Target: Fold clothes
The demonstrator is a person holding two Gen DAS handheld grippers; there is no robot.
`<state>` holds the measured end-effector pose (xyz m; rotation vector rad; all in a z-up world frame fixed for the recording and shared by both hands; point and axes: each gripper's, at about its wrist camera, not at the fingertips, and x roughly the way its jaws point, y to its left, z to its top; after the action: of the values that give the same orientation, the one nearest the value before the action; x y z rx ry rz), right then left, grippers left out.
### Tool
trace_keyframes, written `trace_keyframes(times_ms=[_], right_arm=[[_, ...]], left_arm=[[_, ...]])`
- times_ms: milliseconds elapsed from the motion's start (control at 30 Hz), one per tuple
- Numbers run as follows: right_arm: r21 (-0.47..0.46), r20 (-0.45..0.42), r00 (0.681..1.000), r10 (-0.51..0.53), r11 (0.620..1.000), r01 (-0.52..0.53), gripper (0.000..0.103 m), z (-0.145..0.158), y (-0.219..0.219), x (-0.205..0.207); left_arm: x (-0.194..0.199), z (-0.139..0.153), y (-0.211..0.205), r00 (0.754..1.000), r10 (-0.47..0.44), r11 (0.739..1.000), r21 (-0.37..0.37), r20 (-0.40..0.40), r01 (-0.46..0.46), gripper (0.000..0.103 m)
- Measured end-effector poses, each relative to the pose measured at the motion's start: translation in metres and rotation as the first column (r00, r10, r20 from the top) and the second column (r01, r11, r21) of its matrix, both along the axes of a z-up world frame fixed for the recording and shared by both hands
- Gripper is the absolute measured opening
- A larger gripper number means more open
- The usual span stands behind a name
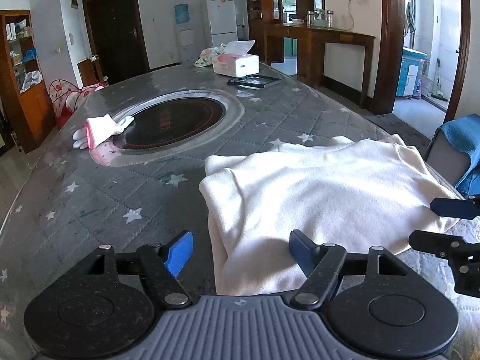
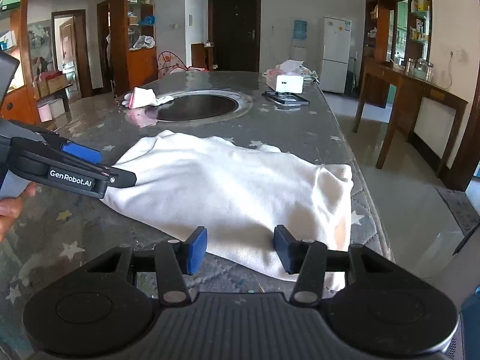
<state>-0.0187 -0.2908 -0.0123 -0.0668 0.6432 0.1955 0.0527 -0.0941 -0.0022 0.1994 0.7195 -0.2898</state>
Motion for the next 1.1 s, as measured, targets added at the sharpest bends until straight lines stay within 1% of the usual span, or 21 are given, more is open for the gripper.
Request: trace_keyframes(times_ms=[100, 167, 233, 333, 467, 533, 667, 733, 800, 1100], right_arm=[[0.003, 0.001, 1.000, -0.005, 1.000, 0.005, 0.056, 0.000, 0.000, -0.002], [0.004, 0.003, 1.000, -0.007, 1.000, 0.007, 0.062, -0.001, 0.001, -0.004], [0.007, 0.003, 1.000, -0.005, 1.000, 0.005, 0.071, -0.001, 0.003, -0.005], [0.007, 0.006, 1.000, -0.011, 1.000, 0.011, 0.081, -0.001, 0.004, -0.007], [0.013, 0.008, 1.000, -0.024, 1.000, 0.024, 0.088, 0.000, 0.004, -0.011], [0.011, 0.011, 0.999, -0.030, 0.999, 0.030, 0.094, 0.000, 0.004, -0.013], [0.005, 0.016, 0.999, -0.039, 0.999, 0.039, 0.098, 0.001, 0.006, -0.017], [0.003, 0.019, 0.999, -0.044, 0.999, 0.044, 0.103, 0.002, 0.007, -0.020], [-0.001, 0.024, 0.998, -0.053, 0.999, 0.053, 0.103, 0.003, 0.007, -0.022], [0.010, 0.016, 0.997, -0.072, 0.997, 0.072, 0.103, 0.003, 0.006, -0.033]], left_arm=[[-0.002, 0.001, 0.000, 1.000, 0.003, 1.000, -0.005, -0.002, -0.003, 0.076], [-0.004, 0.002, 0.000, 1.000, -0.001, 1.000, -0.007, -0.004, 0.001, 0.079], [-0.007, 0.003, -0.001, 1.000, -0.007, 1.000, -0.004, -0.004, 0.007, 0.085], [-0.011, 0.003, -0.001, 1.000, -0.007, 1.000, -0.002, -0.001, 0.007, 0.086], [-0.015, 0.004, 0.000, 1.000, -0.001, 1.000, -0.019, -0.008, 0.001, 0.092], [-0.017, 0.005, 0.001, 1.000, -0.003, 1.000, -0.021, -0.006, 0.003, 0.095], [-0.023, 0.006, 0.001, 1.000, -0.006, 1.000, -0.028, -0.003, 0.006, 0.098], [-0.026, 0.007, 0.002, 1.000, -0.007, 1.000, -0.030, -0.002, 0.007, 0.101], [-0.029, 0.007, 0.002, 1.000, -0.005, 0.999, -0.034, 0.001, 0.005, 0.103], [-0.043, 0.010, 0.007, 1.000, 0.002, 0.999, -0.043, -0.006, -0.002, 0.103]])
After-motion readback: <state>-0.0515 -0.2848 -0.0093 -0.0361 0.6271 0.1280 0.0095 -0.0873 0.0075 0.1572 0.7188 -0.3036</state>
